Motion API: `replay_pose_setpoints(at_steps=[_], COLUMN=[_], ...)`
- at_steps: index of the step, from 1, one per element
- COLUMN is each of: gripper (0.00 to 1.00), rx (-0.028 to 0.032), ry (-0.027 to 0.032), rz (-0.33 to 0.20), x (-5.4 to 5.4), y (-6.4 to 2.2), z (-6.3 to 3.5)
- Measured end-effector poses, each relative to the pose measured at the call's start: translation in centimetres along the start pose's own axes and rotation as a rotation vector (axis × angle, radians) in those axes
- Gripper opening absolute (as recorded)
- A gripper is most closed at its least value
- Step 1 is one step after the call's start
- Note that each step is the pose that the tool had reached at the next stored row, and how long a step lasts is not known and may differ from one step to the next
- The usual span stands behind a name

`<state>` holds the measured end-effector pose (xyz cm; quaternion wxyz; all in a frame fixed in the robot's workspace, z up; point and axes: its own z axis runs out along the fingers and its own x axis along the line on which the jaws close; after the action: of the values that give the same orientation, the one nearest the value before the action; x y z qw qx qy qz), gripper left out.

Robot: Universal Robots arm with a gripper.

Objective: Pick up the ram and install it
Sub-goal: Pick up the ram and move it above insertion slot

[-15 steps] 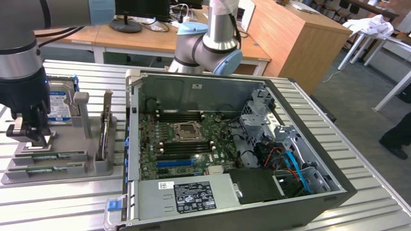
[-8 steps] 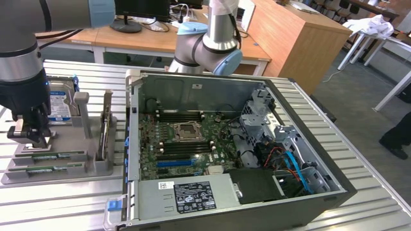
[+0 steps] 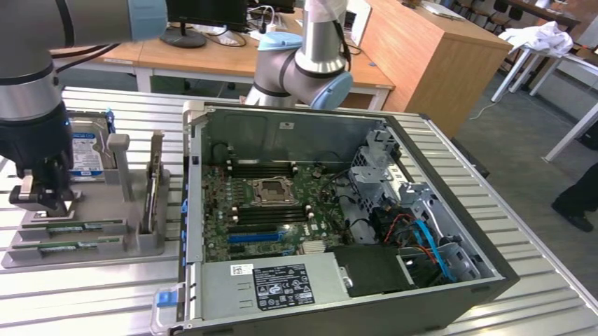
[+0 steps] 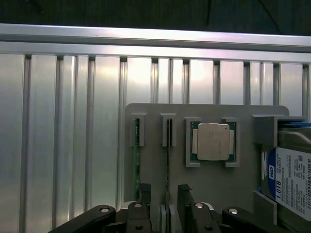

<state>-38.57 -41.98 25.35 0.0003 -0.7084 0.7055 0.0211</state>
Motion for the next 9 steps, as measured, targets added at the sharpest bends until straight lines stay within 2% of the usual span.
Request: replay_pose_setpoints(at_steps=[9], gripper=[0.36], rx=[-0.0001], ry=[-0.0001], rz=[0.0], x=[0.99], y=[0.0], z=[-0.03])
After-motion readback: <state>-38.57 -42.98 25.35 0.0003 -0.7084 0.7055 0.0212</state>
